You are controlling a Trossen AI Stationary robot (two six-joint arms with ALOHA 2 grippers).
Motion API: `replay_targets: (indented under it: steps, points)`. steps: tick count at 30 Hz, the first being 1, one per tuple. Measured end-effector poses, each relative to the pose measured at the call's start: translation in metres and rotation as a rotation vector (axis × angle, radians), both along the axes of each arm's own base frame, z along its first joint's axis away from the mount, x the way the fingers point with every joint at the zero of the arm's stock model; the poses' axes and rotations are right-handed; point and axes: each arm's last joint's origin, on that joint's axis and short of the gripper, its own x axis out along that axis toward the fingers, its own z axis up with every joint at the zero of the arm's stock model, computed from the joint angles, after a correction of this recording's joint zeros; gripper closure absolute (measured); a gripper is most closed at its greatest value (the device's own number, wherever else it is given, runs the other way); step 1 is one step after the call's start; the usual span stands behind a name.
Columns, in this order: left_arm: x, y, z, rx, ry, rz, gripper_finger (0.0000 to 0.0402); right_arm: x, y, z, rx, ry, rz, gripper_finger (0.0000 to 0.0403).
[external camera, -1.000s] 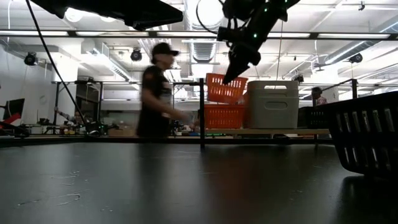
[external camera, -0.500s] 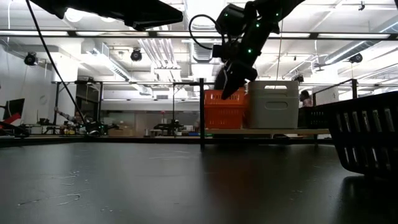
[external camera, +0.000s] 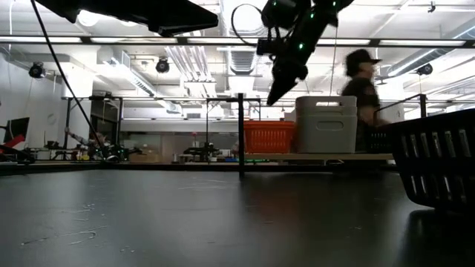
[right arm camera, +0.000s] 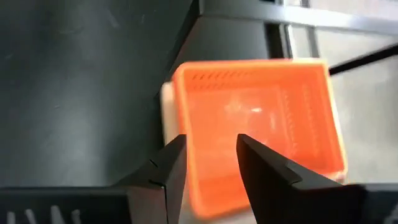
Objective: Stack baskets on shelf by color
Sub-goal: Stack the black bin on top of the black bin on the shelf
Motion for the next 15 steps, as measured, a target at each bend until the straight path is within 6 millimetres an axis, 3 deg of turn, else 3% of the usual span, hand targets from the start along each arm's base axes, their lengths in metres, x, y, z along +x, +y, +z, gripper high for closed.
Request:
replay_targets:
  steps: [7, 11, 15]
  points:
    - [0.000, 0.000, -0.001, -0.001, 0.002, 0.000, 0.0278, -0.023, 0.026, 0.037, 0.260, 0.055, -0.035, 0.0269]
    - [0.000, 0.000, 0.001, -0.002, -0.003, 0.000, 0.0279, -0.039, 0.054, 0.049, 0.440, 0.059, 0.036, 0.0279]
    - [0.000, 0.000, 0.001, -0.002, -0.004, 0.000, 0.0278, -0.053, 0.086, 0.051, 0.487, 0.060, 0.074, 0.0292]
